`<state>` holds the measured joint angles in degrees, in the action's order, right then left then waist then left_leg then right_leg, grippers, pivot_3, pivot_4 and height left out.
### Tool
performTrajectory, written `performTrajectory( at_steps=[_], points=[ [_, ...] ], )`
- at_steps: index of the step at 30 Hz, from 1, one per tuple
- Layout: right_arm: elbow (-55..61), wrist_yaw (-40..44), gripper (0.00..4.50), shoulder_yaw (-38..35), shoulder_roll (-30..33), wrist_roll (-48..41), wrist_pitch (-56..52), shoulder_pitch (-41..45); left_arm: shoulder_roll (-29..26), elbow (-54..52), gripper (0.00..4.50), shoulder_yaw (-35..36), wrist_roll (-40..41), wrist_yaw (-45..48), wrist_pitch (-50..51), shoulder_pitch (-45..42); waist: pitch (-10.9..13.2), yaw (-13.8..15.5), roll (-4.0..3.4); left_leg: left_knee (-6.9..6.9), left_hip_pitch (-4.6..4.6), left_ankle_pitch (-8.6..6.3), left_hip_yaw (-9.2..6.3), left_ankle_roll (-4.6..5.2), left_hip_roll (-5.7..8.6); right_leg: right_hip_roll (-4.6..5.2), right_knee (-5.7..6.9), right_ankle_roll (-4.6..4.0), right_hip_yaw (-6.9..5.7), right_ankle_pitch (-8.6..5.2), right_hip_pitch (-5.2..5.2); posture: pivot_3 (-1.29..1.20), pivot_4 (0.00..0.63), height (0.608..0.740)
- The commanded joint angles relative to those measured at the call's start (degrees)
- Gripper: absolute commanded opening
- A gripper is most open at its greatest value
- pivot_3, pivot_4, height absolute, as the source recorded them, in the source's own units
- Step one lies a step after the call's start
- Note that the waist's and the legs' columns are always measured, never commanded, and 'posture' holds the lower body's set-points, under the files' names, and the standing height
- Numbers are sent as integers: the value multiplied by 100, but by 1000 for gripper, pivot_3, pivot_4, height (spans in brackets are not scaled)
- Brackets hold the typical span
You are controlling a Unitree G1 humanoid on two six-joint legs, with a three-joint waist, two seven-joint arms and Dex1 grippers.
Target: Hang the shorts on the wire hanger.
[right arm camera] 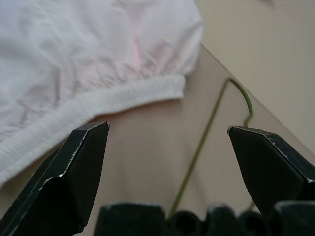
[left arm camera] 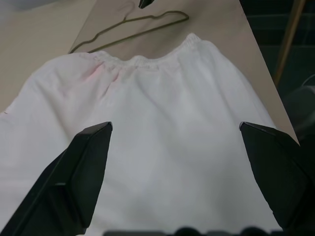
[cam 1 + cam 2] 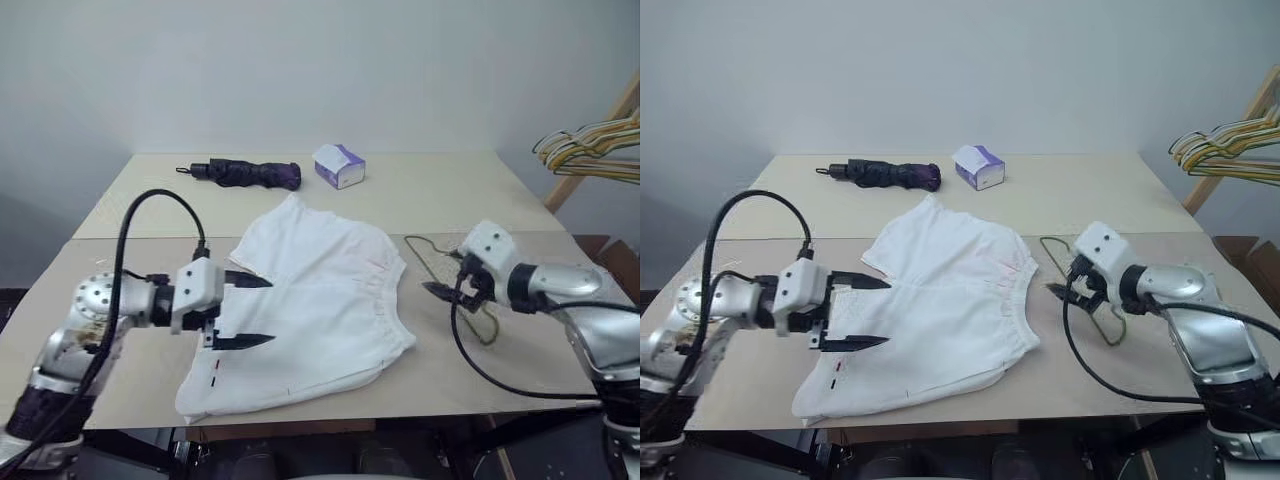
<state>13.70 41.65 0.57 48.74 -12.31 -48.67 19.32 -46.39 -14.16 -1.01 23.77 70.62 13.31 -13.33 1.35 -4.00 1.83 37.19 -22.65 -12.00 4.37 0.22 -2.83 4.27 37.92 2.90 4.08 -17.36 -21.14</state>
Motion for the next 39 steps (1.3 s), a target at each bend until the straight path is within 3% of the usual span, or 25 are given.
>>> performTrajectory(
  at_steps=[1, 6, 19, 32, 39],
  points=[
    [-677, -316, 4500, -125, -183, 14, -664, 332, 365, -207, 4490, 25, 307, -341, 268, -390, 0, -8, 0, 2, -2, 0, 0, 0, 1, 0, -3, 3, 1, 2, 0, -115, 0, 740],
    [-1278, -188, 4500, 107, -255, 51, -488, 439, 641, -353, 4490, -88, 332, -569, 477, -501, 0, -34, 0, 8, -20, 0, -12, 1, 4, -3, -8, 8, -1, 3, -7, -118, 0, 740],
    [-2427, 142, 4500, 728, -375, 223, -474, 704, 648, -393, 4490, -292, 162, -635, 391, -466, 0, -223, 0, 9, -21, 1, -33, 1, 8, -9, -11, 10, -4, 4, -3, -105, 0, 740],
    [-2196, 249, 45, 1116, -372, 470, -678, 593, 817, -357, 4500, -331, 75, -702, 325, -510, -1, -227, 2, 9, -20, 1, -42, 1, 7, -10, -22, 13, -12, 6, 6, -113, 0, 740],
    [-1976, -253, 45, 751, -630, 504, -872, 481, 952, -269, 4500, -428, -17, -743, 236, -574, -5, -260, 8, 9, -20, 1, -43, 1, 7, -10, -26, 13, -12, 7, 9, -121, 0, 740]
  ],
)
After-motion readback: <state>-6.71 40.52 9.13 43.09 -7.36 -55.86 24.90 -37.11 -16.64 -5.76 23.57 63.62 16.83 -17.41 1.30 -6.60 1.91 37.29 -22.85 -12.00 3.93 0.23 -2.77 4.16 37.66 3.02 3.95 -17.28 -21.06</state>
